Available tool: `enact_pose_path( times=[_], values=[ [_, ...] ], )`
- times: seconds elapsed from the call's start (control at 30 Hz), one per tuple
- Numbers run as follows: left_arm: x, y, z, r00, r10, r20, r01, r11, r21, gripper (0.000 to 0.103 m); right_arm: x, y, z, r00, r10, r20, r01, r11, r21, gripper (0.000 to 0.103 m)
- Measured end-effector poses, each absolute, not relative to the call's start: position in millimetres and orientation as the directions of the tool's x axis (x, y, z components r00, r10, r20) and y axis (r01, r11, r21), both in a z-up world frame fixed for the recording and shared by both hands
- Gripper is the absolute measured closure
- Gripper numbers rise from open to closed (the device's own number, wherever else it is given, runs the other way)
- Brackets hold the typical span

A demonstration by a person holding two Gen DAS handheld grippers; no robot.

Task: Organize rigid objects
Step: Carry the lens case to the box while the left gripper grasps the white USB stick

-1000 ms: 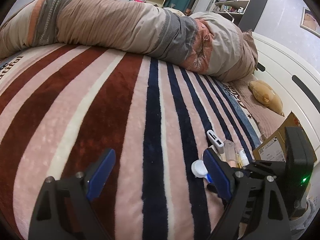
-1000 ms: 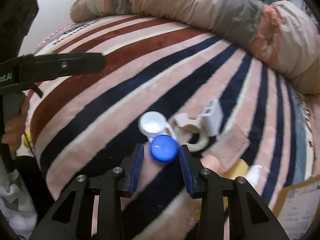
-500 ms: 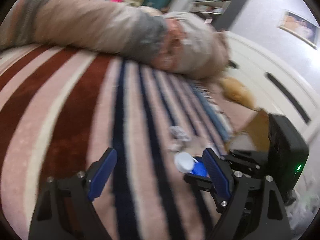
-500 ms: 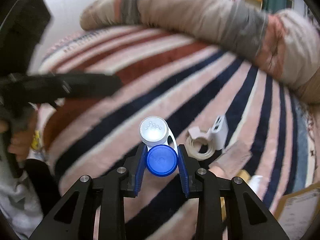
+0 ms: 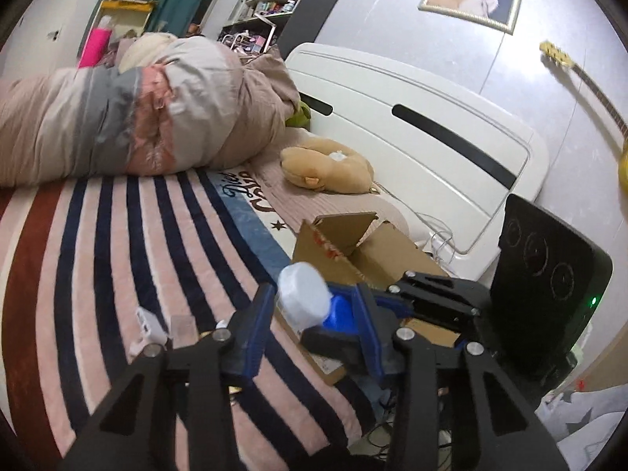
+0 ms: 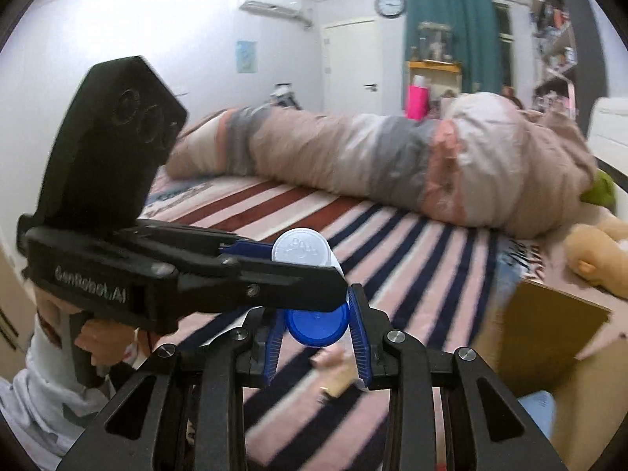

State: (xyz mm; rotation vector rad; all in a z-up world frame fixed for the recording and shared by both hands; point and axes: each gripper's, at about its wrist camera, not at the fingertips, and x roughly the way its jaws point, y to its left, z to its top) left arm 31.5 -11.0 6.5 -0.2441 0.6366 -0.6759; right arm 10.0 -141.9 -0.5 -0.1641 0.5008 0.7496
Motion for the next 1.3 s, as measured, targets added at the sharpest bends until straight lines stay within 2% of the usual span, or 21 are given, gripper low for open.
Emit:
enact_pose_path(
  times=[0.03,0.07,0.1,0.13,0.27,0.47,0.53,0.6,0.67,0.73,0.8,0.87,0.93,1.1,1.3],
  values=[
    [34.0,-11.0,5.7,0.606,-0.646,-0.464,0.500,0.763,-0.409,0.064,10.4,-146.4,-0.4,0.629,0.601,-0.493,-0.677,0.735,0.032,0.077],
    [36.0,-7.9,3.6,0.612,-0.644,-0.459,0.490,0.764,-0.419,0.059,11.4,-152.2,0.0,0.643,0.583,-0.496,-0.662,0.749,0.023,0.077],
    [36.5,-2.1,-0.5,0.614,-0.646,-0.454,0.480,0.762,-0.434,0.047,11.8,-157.6,0.5,0.661,0.560,-0.500,-0.644,0.765,0.006,0.077],
    [37.3,5.6,-6.1,0.626,-0.633,-0.455,0.458,0.771,-0.442,0.044,13.2,-162.5,1.0,0.669,0.546,-0.504,-0.635,0.773,-0.006,0.077],
    [56.0,30.3,-44.1,0.651,-0.479,-0.589,0.301,0.875,-0.378,0.044,12.2,-181.5,6.4,0.732,0.465,-0.498,-0.564,0.824,-0.059,0.077],
    [98.1,35.9,-112.7,0.585,-0.304,-0.752,0.152,0.952,-0.266,0.044,23.7,-212.6,13.1,0.744,0.447,-0.496,-0.510,0.860,0.009,0.077],
    [112.0,33.6,-128.2,0.564,-0.311,-0.765,0.139,0.949,-0.284,0.054,23.8,-217.2,13.1,0.742,0.447,-0.499,-0.507,0.862,0.018,0.077],
    [121.6,30.2,-136.8,0.554,-0.322,-0.768,0.143,0.945,-0.293,0.058,24.0,-219.4,12.3,0.740,0.446,-0.503,-0.506,0.862,0.019,0.077],
    [132.7,28.1,-142.6,0.559,-0.285,-0.779,0.125,0.957,-0.260,0.059,25.9,-220.2,11.3,0.737,0.446,-0.508,-0.508,0.861,0.020,0.077],
    [142.8,33.3,-146.4,0.554,-0.306,-0.775,0.101,0.948,-0.302,0.061,26.2,-219.8,10.7,0.735,0.448,-0.509,-0.511,0.859,0.018,0.077],
    [146.2,33.1,-147.6,0.548,-0.323,-0.772,0.089,0.940,-0.330,0.072,25.0,-219.9,11.0,0.734,0.451,-0.508,-0.515,0.857,0.017,0.077],
    [151.8,30.1,-150.2,0.540,-0.334,-0.773,0.093,0.936,-0.340,0.076,26.0,-219.7,11.0,0.734,0.453,-0.506,-0.516,0.856,0.018,0.077],
    [150.1,29.6,-148.2,0.543,-0.331,-0.772,0.098,0.938,-0.333,0.091,26.5,-219.9,10.8,0.734,0.453,-0.506,-0.516,0.857,0.018,0.077],
    [146.5,22.4,-146.4,0.547,-0.300,-0.781,0.120,0.952,-0.281,0.092,29.1,-220.6,11.0,0.731,0.457,-0.506,-0.514,0.857,0.032,0.077],
    [154.0,18.4,-149.0,0.559,-0.274,-0.783,0.082,0.958,-0.276,0.093,28.8,-222.3,11.0,0.733,0.451,-0.509,-0.510,0.860,0.028,0.077]
  ],
)
